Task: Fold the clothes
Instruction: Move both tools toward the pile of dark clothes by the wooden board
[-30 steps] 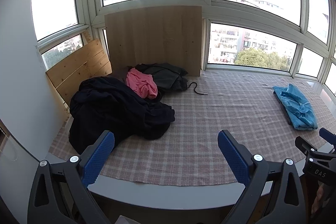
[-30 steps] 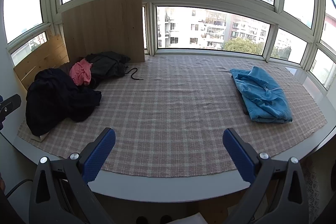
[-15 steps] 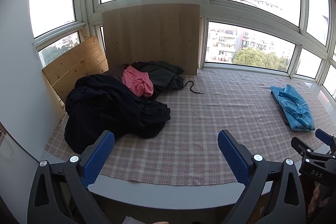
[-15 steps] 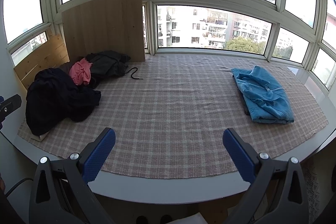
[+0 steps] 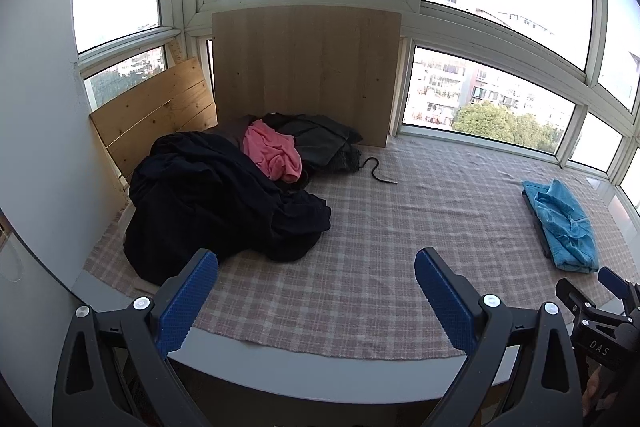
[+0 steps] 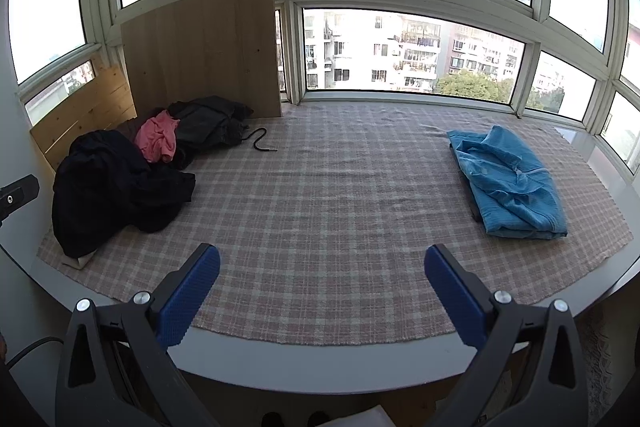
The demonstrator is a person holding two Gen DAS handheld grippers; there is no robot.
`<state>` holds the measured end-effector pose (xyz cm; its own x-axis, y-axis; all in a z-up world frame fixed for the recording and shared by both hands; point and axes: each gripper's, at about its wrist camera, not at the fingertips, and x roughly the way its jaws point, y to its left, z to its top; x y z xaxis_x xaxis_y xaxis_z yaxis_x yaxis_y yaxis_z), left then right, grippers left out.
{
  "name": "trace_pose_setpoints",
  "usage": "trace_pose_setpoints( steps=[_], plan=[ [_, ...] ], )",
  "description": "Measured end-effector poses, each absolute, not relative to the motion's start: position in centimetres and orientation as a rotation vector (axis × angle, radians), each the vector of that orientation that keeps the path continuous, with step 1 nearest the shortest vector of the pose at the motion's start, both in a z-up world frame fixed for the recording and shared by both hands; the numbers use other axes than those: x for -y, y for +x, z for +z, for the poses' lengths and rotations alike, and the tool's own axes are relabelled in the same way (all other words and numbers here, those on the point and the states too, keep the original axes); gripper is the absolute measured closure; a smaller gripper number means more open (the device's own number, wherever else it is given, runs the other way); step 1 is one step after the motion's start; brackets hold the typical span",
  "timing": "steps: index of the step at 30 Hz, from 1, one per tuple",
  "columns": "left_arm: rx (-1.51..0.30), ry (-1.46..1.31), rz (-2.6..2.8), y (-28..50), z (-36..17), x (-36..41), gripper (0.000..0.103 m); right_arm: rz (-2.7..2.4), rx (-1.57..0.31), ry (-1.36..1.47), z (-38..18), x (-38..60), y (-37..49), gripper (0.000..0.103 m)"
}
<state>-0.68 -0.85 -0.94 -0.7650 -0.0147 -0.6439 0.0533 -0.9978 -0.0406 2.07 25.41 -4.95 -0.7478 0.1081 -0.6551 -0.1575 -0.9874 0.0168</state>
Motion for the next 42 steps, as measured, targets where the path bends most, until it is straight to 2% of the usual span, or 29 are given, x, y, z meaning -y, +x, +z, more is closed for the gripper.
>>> trace_pose_setpoints(
  steps=[7,16,22,42],
  plan=[
    [-0.176,1.080,-2.885,-1.0,-1.6,1.1,0.005,2.830,-0.112,-1.071,-5.4,-26.1,1.2,0.000],
    [-0.147,1.073,-2.844,-1.4,-1.9,0.1,0.005,2.906,-0.101,-1.096,-5.8,-27.3,-0.4,0.000],
    [-0.124,1.050,-2.816,-1.6,-2.3,-1.1,0.005,2.882,-0.025,-1.100,-6.1,-28.3,-1.3,0.000],
    [-0.119,1.004,-2.692,-1.6,-3.1,-2.3,0.005,3.069,-0.070,-1.240,-7.1,-28.1,-5.3,0.000]
  ],
)
